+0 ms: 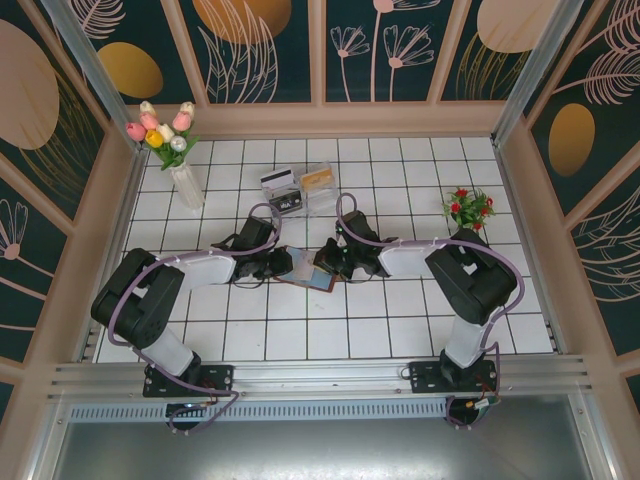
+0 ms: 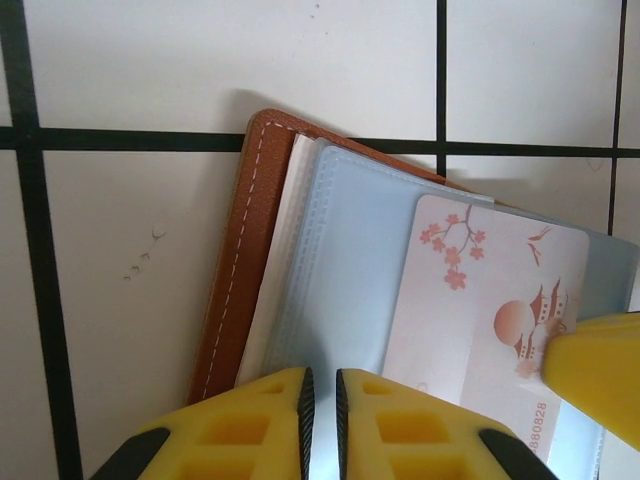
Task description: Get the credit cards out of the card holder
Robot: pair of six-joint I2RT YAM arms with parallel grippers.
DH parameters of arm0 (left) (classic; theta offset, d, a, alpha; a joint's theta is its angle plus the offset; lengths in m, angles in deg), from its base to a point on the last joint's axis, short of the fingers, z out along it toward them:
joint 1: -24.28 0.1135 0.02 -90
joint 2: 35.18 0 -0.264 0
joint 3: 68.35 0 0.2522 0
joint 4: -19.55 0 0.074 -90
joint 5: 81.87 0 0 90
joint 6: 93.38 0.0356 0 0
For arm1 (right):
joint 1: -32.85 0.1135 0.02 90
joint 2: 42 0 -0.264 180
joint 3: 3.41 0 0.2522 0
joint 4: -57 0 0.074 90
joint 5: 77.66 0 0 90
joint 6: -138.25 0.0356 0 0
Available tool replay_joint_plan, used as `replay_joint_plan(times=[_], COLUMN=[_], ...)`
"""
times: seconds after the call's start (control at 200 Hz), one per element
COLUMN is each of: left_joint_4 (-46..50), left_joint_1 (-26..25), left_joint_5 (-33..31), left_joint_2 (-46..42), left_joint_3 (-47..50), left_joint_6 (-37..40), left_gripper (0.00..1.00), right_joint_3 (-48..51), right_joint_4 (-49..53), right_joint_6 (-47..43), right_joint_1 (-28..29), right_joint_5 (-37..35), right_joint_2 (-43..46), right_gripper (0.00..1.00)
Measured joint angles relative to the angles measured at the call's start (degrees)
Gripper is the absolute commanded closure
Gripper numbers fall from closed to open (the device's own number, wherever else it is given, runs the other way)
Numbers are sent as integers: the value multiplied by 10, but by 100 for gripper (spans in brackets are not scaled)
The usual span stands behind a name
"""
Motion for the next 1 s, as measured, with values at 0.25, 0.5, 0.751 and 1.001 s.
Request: replay_joint_plan(times=[0.25, 0.5, 0.751, 1.001], left_joint_4=[10, 9, 9, 12], left_joint_1=[0, 0, 0, 0], left_joint_5=[1, 1, 2, 5], left_joint_2=[0, 1, 1, 1], left_joint_3=[-3, -3, -3, -5], left_joint_6=[0, 0, 0, 4], left_gripper=[87, 88, 87, 80], right_joint_3=[1, 5, 5, 26], right_joint_4=[0, -19, -42, -58], right_joint_6=[3, 7, 15, 21], right_joint_1=[-3, -5, -6, -11], right_joint_5=[0, 14, 26, 30], right_joint_2=[-1, -16, -28, -8], right_gripper=[75, 73, 86, 100])
